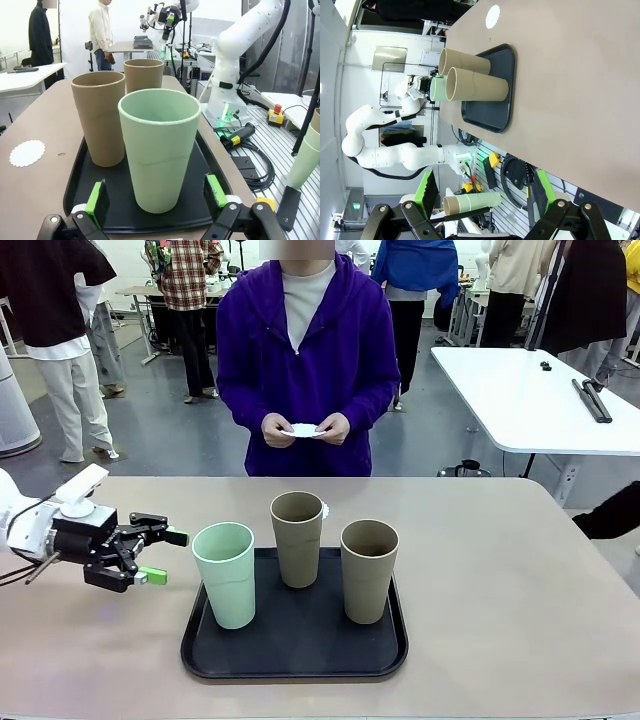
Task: Place coasters on the table and set cups on them.
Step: Pick up one Reusable plastic cup and place it on a coaster set by the human.
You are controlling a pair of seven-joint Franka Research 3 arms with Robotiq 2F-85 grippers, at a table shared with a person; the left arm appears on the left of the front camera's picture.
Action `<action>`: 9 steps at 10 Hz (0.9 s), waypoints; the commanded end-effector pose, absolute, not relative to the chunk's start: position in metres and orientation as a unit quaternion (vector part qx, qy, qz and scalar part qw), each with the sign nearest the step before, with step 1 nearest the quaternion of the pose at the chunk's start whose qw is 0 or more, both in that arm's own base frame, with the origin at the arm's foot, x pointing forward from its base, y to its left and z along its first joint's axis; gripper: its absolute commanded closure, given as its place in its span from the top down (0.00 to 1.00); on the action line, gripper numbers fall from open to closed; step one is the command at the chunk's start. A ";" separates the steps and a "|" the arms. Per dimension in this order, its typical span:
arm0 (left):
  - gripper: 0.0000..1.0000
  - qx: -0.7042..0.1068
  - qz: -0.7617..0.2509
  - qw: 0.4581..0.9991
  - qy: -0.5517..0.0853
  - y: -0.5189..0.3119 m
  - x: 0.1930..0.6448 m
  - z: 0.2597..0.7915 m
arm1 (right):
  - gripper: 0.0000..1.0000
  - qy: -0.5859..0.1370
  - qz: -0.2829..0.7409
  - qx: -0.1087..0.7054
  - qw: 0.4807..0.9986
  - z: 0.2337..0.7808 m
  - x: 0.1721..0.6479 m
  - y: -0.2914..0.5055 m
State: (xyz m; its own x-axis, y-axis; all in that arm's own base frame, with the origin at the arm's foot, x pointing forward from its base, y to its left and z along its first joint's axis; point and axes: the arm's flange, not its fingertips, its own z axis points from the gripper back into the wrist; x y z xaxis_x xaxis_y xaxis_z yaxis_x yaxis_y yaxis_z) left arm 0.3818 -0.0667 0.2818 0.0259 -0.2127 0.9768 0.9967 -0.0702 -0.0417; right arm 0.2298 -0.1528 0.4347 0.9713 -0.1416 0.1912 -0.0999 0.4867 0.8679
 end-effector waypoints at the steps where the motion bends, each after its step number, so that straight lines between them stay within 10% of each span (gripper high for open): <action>1: 1.00 -0.463 -0.558 0.543 -0.423 -0.083 0.394 0.265 | 1.00 -0.121 -0.011 0.511 0.851 0.435 0.230 -0.153; 9: 1.00 -0.490 -0.564 0.542 -0.385 -0.120 0.398 0.240 | 1.00 -0.121 -0.011 0.511 0.851 0.435 0.230 -0.153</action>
